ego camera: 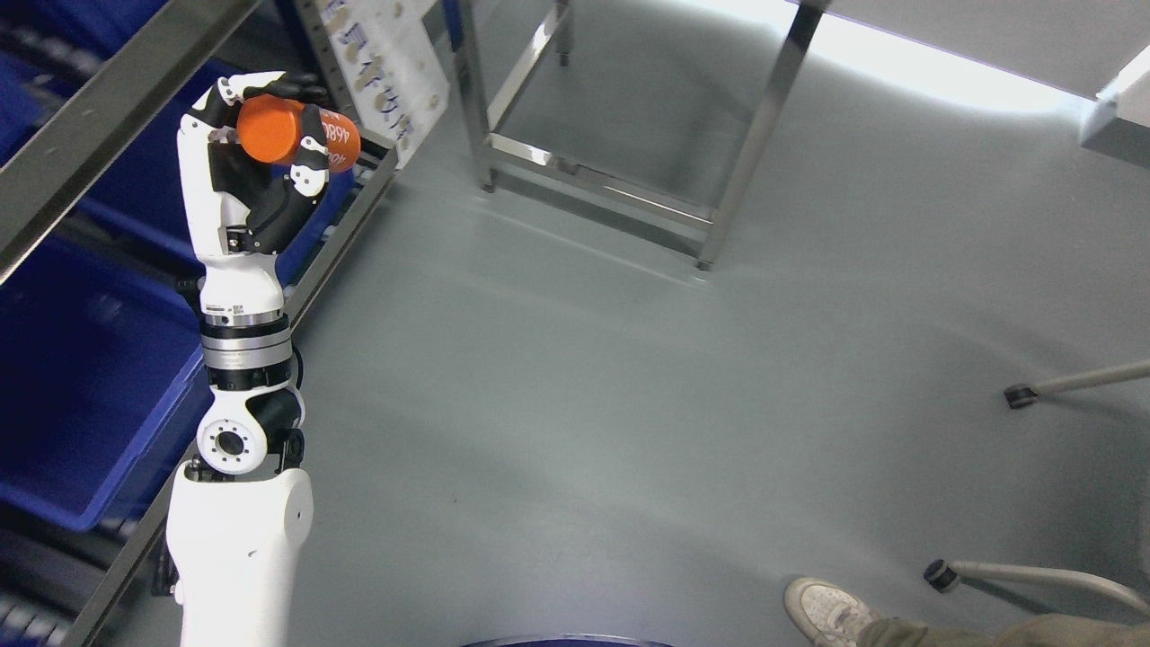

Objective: Grab orange capacitor from left shelf to right desk
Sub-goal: 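Hold the bottle in the left hand while turning toward the steel table, then lower the bottle into the red tray and open the left hand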

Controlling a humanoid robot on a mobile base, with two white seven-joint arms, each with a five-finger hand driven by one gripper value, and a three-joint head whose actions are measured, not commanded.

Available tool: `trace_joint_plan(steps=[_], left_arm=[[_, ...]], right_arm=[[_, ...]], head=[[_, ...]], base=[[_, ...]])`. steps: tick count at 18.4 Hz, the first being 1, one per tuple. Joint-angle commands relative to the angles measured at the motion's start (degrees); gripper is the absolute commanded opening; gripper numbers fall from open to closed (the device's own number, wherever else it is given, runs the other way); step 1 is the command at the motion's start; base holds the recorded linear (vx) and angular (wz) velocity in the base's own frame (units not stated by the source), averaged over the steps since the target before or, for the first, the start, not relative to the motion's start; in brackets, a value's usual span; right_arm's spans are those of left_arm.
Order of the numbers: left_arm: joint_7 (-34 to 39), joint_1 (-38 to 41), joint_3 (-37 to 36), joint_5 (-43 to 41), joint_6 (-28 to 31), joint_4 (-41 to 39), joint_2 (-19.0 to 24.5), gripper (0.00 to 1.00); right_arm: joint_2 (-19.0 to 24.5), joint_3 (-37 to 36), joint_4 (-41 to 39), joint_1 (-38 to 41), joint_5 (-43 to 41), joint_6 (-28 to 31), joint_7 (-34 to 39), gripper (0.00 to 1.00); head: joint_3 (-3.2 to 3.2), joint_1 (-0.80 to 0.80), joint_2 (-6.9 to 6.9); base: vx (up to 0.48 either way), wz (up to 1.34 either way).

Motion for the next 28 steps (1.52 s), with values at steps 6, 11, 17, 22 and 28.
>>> trace_joint_plan(steps=[6, 11, 17, 22, 28], left_arm=[[0.1, -0.3, -7.2, 0.0, 0.9, 0.6, 1.0, 0.03], [0.3, -2.7, -7.1, -0.1, 2.0, 2.9, 1.0, 0.03], [0.3, -13.8, -8.7, -0.2, 5.0, 11.2, 1.0, 0.03], [0.7, -15.8, -12.6, -0.2, 8.2, 12.9, 1.0, 0.03], [0.2, -18.6, -15.4, 0.0, 13.5, 14.0, 1.0, 0.04]], right_arm=[[-1.0, -0.6, -1.3, 1.9, 0.0, 0.0, 0.1, 1.0], [-1.0, -0.6, -1.3, 1.9, 0.0, 0.0, 0.0, 1.0], [-1.0, -0.6, -1.3, 1.9, 0.0, 0.0, 0.0, 1.0], [-1.0, -0.6, -1.3, 1.9, 0.0, 0.0, 0.0, 1.0], [-1.0, -0.6, -1.3, 1.9, 0.0, 0.0, 0.0, 1.0]], head=[[0.0, 0.0, 0.01], [0.0, 0.0, 0.01], [0.0, 0.0, 0.01], [0.0, 0.0, 0.01], [0.0, 0.0, 0.01]], base=[[0.316, -0.56], [0.405, -0.25], [0.428, 0.04], [0.381, 0.22], [0.305, 0.12]])
